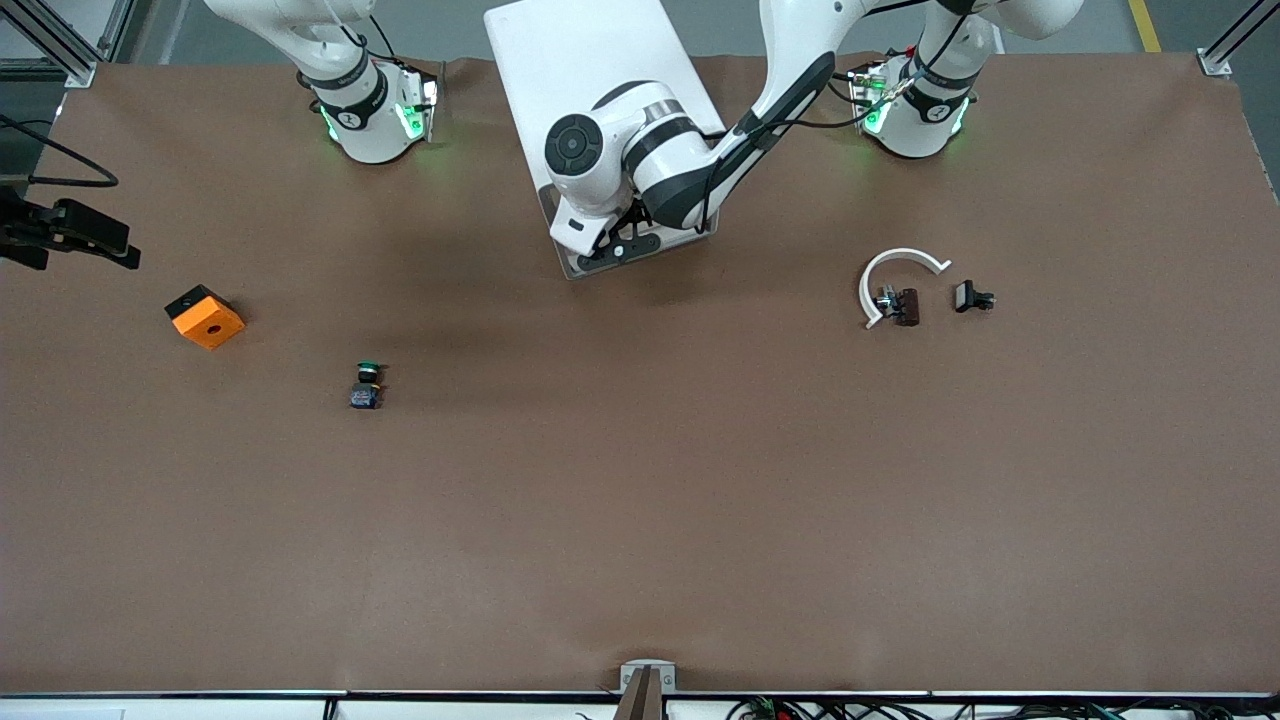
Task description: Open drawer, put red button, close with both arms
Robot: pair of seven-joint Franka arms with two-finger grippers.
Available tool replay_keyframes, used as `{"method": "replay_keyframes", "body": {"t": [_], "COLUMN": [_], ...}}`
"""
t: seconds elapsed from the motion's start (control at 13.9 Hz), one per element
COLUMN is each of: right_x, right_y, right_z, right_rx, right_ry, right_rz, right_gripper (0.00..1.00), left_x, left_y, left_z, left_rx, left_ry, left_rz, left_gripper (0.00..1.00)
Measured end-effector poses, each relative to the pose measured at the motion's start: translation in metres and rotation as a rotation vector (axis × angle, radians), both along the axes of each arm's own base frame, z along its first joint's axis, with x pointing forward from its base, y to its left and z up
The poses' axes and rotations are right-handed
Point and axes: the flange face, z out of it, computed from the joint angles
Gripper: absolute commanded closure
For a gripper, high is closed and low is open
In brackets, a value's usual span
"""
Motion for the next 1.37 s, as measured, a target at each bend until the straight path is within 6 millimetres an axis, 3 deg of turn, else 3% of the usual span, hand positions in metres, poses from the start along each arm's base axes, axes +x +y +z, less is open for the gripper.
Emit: {"method": "replay_keyframes", "body": {"t": [0.14,0.43,0.79,1.08,1.37], "right_x": [-0.006,-0.028,-0.041,-0.044,-0.045], "right_y": [-0.014,-0.017,-0.020,-0.021,-0.022], "right_z": [-0.003,-0.003,0.006,0.017,0.019], "right_rx": [0.002,0.006,0.011,0.018,0.030], "right_ry": [-0.013,-0.057,-0.063,-0.081,-0.085], "right_rz": [0.013,0.021,0.015,0.012,0.007], "right_gripper": [0.00,0.00,0.00,0.00,0.00], "left_x": [0.013,0.088,0.159,0.216,0.261], "left_y": [0.006,0.039,0.095,0.165,0.277], "left_z": [-0.002,0.008,0.018,0.032,0.057], "left_rx": [-0.002,-0.051,-0.095,-0.134,-0.166], "left_ry": [0.001,-0.014,-0.049,-0.064,-0.082], "left_rz": [0.022,0.097,0.048,0.001,-0.119], "left_gripper": [0.00,0.00,0.00,0.00,0.00]}}
